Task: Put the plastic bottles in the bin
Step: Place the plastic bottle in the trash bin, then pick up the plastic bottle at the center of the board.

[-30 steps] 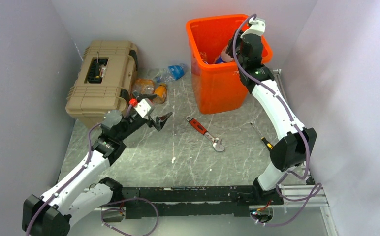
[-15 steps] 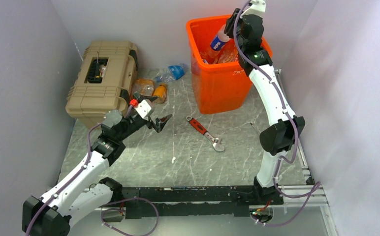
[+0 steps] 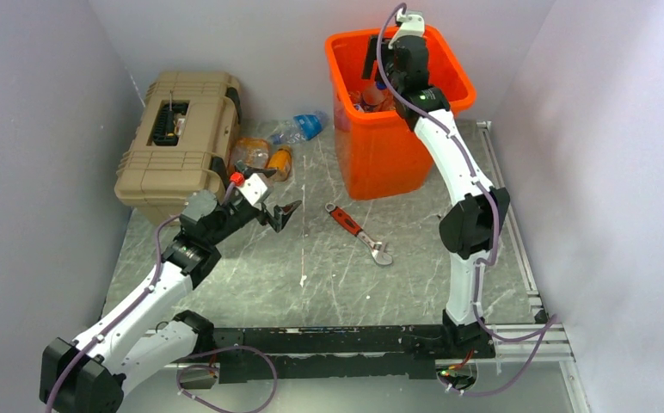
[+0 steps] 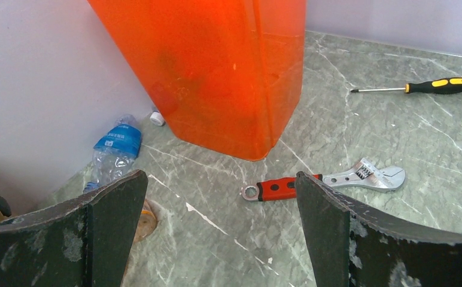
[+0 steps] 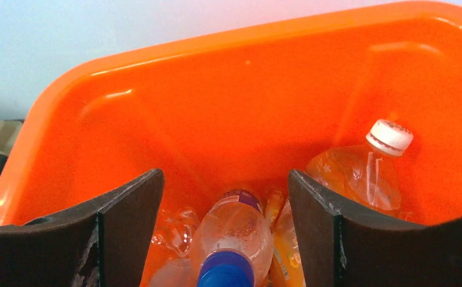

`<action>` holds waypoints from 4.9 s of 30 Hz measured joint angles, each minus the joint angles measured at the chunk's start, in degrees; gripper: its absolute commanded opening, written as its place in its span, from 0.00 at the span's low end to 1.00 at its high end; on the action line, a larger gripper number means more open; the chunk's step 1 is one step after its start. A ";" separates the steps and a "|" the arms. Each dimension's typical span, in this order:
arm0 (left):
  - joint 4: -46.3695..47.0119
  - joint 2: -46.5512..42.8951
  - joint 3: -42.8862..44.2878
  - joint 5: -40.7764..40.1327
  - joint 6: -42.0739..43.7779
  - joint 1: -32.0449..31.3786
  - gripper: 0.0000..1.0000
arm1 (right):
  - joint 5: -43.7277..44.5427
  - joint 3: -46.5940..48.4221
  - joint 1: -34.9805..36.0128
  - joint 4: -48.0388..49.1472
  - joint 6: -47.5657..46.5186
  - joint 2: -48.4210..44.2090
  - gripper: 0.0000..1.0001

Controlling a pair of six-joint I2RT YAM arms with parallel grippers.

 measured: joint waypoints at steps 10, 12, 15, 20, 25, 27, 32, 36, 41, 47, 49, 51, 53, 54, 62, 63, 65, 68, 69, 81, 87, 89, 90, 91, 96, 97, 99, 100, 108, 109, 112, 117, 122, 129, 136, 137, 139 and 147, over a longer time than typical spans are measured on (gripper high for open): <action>-0.11 0.31 -0.02 -0.15 -0.02 0.00 0.99 | -0.33 3.96 0.00 -1.77 2.91 -2.29 1.00; -0.11 0.31 0.00 -0.46 -0.07 0.00 0.99 | -0.33 4.02 0.50 -2.32 3.37 -4.42 1.00; -0.11 0.31 0.00 -0.92 -0.20 0.00 0.99 | 0.02 4.55 1.66 -2.99 3.43 -8.37 1.00; -0.11 0.31 -0.02 -2.64 -0.20 0.00 1.00 | 2.14 -1.77 9.22 -0.31 1.57 -20.52 0.99; -0.13 0.39 0.00 -5.77 -0.20 0.00 1.00 | 1.09 -25.73 18.18 8.17 0.22 -40.74 0.96; -0.15 0.66 0.00 -7.41 -0.17 0.00 0.99 | -0.39 -35.58 19.04 12.17 0.61 -47.91 0.94; -0.37 1.33 0.00 -11.43 -0.17 0.00 1.00 | -5.40 -55.28 21.09 16.26 5.57 -61.18 0.90; -1.11 1.38 0.00 -13.55 -0.22 -0.02 0.99 | -7.74 -66.88 24.30 16.24 9.90 -67.41 0.89; -2.05 2.69 0.39 -15.37 -0.07 -0.85 1.00 | -7.72 -80.59 25.68 13.49 14.43 -73.07 0.88; -7.61 10.56 5.07 -19.61 0.04 -2.14 0.96 | -7.26 -92.70 25.77 10.27 19.10 -79.87 0.88; -12.81 15.89 10.73 -22.25 -0.68 -2.21 0.94 | -7.08 -94.92 25.77 9.70 20.02 -81.57 0.88; -20.04 23.43 19.91 -26.03 -2.62 -2.21 0.95 | -6.91 -96.80 25.77 9.75 20.65 -82.90 0.88; -23.96 29.11 26.67 -29.07 -4.44 -2.23 0.96 | -6.69 -98.31 25.77 9.75 21.07 -83.78 0.88; -26.03 31.45 29.38 -30.86 -5.68 -2.21 0.96 | -6.67 -99.03 25.77 9.79 21.22 -84.15 0.88; -37.27 47.23 44.35 -38.38 -11.06 -2.86 0.95 | -6.93 -103.10 25.77 10.10 21.42 -86.68 0.88; -38.07 49.96 47.01 -39.08 -11.17 -2.99 0.95 | -7.26 -103.43 25.77 10.19 21.44 -87.03 0.88; -39.58 55.15 51.67 -40.35 -11.21 -3.17 0.96 | -8.00 -104.32 25.77 10.27 21.46 -87.52 0.87; -41.88 60.85 55.91 -42.14 -11.13 -3.17 0.97 | -9.31 -105.83 25.77 10.43 21.79 -87.65 0.87; -42.51 62.20 56.78 -42.53 -11.13 -3.17 0.98 | -9.66 -106.38 25.79 10.45 21.90 -87.67 0.87; -46.60 74.97 69.05 -44.19 -10.27 0.13 1.00 | -10.45 -107.47 25.81 10.21 20.33 -88.13 0.89; -47.47 79.67 75.23 -44.52 -9.09 0.96 0.98 | -10.40 -107.47 25.81 10.12 19.74 -88.13 0.89; -47.87 80.89 75.84 -44.63 -8.83 1.07 0.98 | -10.16 -107.47 25.81 9.75 19.45 -88.39 0.89; -48.15 81.55 76.15 -44.76 -8.61 1.11 0.96 | -9.99 -107.47 25.81 9.44 19.30 -88.70 0.89; -48.54 82.27 76.59 -44.98 -8.44 1.18 0.96 | -9.73 -107.47 25.81 9.16 19.19 -89.07 0.89; -50.10 85.92 78.79 -45.35 -7.63 1.66 0.89 | -8.79 -107.47 25.81 8.59 18.71 -90.55 0.89; -50.14 86.16 78.84 -45.35 -7.63 1.70 0.88 | -8.72 -107.47 25.81 8.59 18.69 -90.75 0.89; -50.18 86.16 78.90 -45.24 -7.65 1.81 0.86 | -8.68 -107.45 25.81 8.59 18.69 -90.79 0.89; -50.29 86.18 78.90 -45.20 -7.67 1.86 0.84 | -8.70 -107.45 25.81 8.52 18.69 -90.79 0.88; -49.90 86.27 78.38 -44.57 -7.69 1.92 0.74 | -8.20 -107.36 25.81 8.35 18.58 -90.77 0.88; -49.79 86.27 78.29 -44.57 -7.72 1.92 0.73 | -8.11 -107.32 25.81 8.35 18.56 -90.77 0.88; -49.59 86.25 78.18 -44.52 -7.67 1.92 0.77 | -7.80 -107.21 25.81 8.11 18.43 -90.77 0.88; -48.78 85.79 77.40 -44.65 -7.82 1.95 0.86 | -7.63 -106.95 25.81 7.37 18.45 -90.77 0.88; -46.93 84.61 74.90 -43.93 -9.18 2.14 0.62 | -7.43 -106.92 25.81 6.71 18.47 -90.82 0.88; -45.31 81.55 70.14 -42.29 -10.91 2.14 0.44 | -7.21 -105.22 25.81 5.84 18.43 -90.09 0.88; -46.23 75.06 63.71 -40.92 -12.17 2.12 0.39 | -6.03 -102.20 25.81 5.51 17.88 -89.57 0.89; -46.45 72.98 62.25 -40.92 -12.26 2.12 0.38 | -5.99 -102.03 25.81 5.53 17.77 -89.31 0.89; -46.80 67.65 59.41 -40.92 -12.41 2.12 0.38 | -5.97 -101.66 25.81 5.57 17.55 -88.32 0.91; -42.97 37.46 51.71 -31.98 -12.04 2.14 0.39 | -6.67 -100.00 25.81 7.78 17.14 -83.41 1.00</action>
